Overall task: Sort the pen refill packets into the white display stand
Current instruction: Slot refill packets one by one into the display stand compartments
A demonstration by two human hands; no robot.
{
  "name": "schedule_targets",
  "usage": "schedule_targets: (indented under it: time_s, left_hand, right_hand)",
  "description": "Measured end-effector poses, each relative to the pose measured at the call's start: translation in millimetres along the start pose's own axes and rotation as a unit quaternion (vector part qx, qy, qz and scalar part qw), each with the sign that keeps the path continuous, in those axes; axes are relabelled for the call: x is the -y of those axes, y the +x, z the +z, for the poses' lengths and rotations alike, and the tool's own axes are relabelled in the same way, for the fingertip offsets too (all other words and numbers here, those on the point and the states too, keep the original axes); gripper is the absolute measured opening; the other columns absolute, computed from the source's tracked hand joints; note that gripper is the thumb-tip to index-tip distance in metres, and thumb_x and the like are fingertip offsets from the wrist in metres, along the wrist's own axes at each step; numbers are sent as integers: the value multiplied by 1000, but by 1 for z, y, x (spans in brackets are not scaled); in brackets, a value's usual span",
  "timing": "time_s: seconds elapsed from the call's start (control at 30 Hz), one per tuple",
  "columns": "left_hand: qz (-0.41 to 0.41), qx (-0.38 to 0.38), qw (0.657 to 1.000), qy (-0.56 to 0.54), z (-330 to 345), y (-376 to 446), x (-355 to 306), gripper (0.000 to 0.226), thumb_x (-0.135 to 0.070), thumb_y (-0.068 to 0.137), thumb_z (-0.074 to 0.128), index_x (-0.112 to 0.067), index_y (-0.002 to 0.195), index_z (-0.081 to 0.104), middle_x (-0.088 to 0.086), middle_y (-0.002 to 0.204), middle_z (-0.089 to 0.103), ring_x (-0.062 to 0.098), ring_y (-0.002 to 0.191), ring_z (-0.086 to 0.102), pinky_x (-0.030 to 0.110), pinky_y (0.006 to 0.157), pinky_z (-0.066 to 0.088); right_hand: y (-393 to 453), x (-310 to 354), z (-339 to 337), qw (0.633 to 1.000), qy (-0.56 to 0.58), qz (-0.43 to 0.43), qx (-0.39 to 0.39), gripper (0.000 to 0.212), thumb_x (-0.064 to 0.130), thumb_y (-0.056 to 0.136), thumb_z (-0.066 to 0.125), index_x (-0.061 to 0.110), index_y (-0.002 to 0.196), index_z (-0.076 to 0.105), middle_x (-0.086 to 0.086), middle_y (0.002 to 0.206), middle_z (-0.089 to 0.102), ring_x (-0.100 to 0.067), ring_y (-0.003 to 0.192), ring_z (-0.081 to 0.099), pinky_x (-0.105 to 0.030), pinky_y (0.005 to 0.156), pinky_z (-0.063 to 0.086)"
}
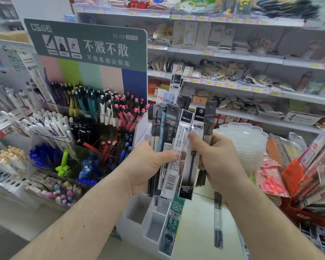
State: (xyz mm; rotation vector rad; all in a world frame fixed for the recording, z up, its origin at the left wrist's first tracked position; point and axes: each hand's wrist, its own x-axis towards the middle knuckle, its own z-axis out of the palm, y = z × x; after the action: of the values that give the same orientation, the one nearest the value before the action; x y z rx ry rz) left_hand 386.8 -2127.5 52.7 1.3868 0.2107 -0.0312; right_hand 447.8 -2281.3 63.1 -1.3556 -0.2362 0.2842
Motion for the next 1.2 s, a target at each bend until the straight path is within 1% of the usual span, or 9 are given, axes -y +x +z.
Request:
schedule_targets:
  time_s: [0.1,0.23,0.3,0.43,0.67,0.8,0.97,1.07,1.2]
  left_hand:
    - [7,-7,1000,-9,2,0,-1,22,-3,90,64,-5,111,68,15,104,75,30,96,73,49,84,59]
    - [30,-20,999,18,1,3,3,39,-11,81,80,-3,117,65,14,105,75,31,99,73,52,92,55]
    - [37,-19,999,30,0,5,5,54,-20,69,87,-4,115,66,13,105,75,29,101,72,50,96,52]
    - [28,1,1000,10,1,2,5,35,-8,81,75,-3,114,66,17,106,74,32,102,71,49,93,55]
    - [21,-25,999,39,0,4,7,25,-9,85,74,-10,110,70,13,104,75,33,99,71,54,91,54]
    - [27,-51,997,55,4,6,8,23,-7,87,72,-11,110,69,9,99,77,27,94,73,53,90,56]
    - [36,-39,998,20,0,5,5,34,-15,84,77,-7,116,67,11,106,75,29,101,72,54,97,52]
    - [39,-25,999,5,1,3,4,54,-25,70,77,-5,119,65,12,108,75,28,104,71,51,97,53]
    - [35,-9,999,-14,2,1,3,33,-10,79,70,-5,112,68,13,105,75,29,100,72,44,87,58]
  right_hand:
    - [0,3,-4,997,72,28,-27,22,25,95,59,5,89,66,-28,91,71,-42,70,70,-59,64,59]
    - [-7,-1,0,999,31,-11,-19,17,21,84,70,5,82,63,-2,59,65,-17,54,65,-28,48,55]
    - [-11,-8,6,1000,17,-19,6,17,19,74,75,6,82,68,-5,66,71,-21,61,69,-33,53,58]
    - [-8,-16,7,1000,8,-25,-15,3,6,82,75,7,83,73,-19,87,76,-36,79,74,-54,73,60]
    - [-4,-15,7,995,-60,-36,-76,26,17,79,81,-2,87,66,-31,92,69,-51,82,68,-61,68,58]
    - [-5,-10,17,984,-119,-71,-111,21,15,80,80,2,73,64,-14,66,65,-23,63,61,-52,68,57]
    - [-11,-6,24,992,-67,-57,-89,50,39,75,80,-6,82,60,-41,91,59,-61,84,58,-70,66,51]
    - [-12,-4,22,993,-67,-43,-84,31,37,78,77,8,72,70,-33,86,66,-53,85,65,-68,74,54]
    - [-14,-2,14,998,-49,-18,-39,22,20,92,70,6,75,72,-20,74,68,-33,73,69,-56,71,60]
